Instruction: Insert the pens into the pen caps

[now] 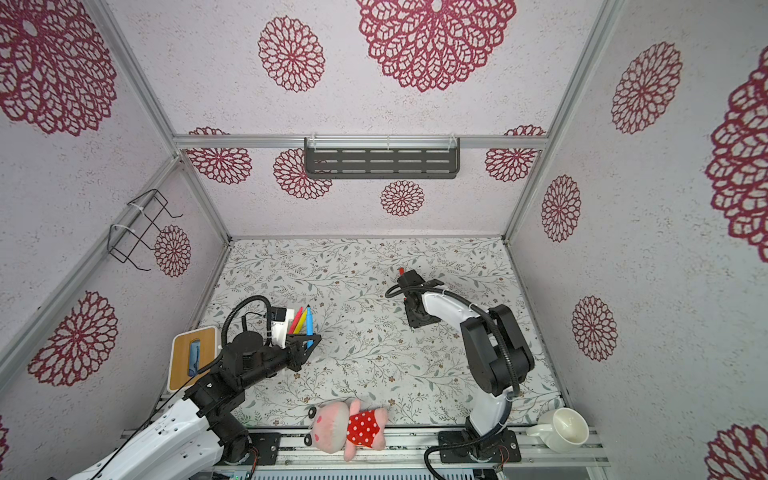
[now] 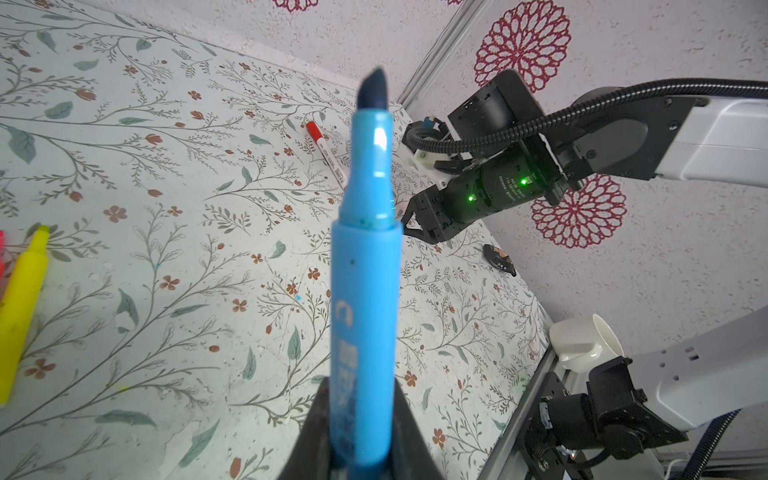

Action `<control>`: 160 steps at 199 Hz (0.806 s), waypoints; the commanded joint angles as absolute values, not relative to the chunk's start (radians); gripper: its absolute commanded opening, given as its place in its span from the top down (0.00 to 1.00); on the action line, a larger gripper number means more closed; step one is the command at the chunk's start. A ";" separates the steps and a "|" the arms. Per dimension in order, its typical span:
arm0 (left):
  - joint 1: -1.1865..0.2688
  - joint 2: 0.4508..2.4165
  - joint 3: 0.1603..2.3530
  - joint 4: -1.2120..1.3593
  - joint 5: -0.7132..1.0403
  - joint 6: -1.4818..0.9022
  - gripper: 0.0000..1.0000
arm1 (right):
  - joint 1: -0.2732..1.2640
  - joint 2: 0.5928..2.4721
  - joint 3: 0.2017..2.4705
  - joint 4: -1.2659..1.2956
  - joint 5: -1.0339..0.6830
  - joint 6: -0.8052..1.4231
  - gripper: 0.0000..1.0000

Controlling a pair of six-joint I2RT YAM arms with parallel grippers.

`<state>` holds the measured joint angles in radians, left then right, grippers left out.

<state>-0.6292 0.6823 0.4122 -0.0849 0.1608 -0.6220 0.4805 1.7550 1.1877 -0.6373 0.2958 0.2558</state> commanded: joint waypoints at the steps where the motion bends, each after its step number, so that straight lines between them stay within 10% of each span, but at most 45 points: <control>1: -0.619 0.687 0.420 -0.078 0.152 -0.623 1.00 | 0.480 1.692 1.212 -0.646 0.230 0.376 0.46; 160: -0.620 0.666 0.414 -0.096 0.147 -0.626 1.00 | 0.477 1.852 1.233 -0.604 0.208 0.583 0.53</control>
<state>-0.6292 0.6678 0.4122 -0.0959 0.1577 -0.6224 0.4805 1.8534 1.2144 -0.5953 0.1829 0.5606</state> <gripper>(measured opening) 0.180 0.477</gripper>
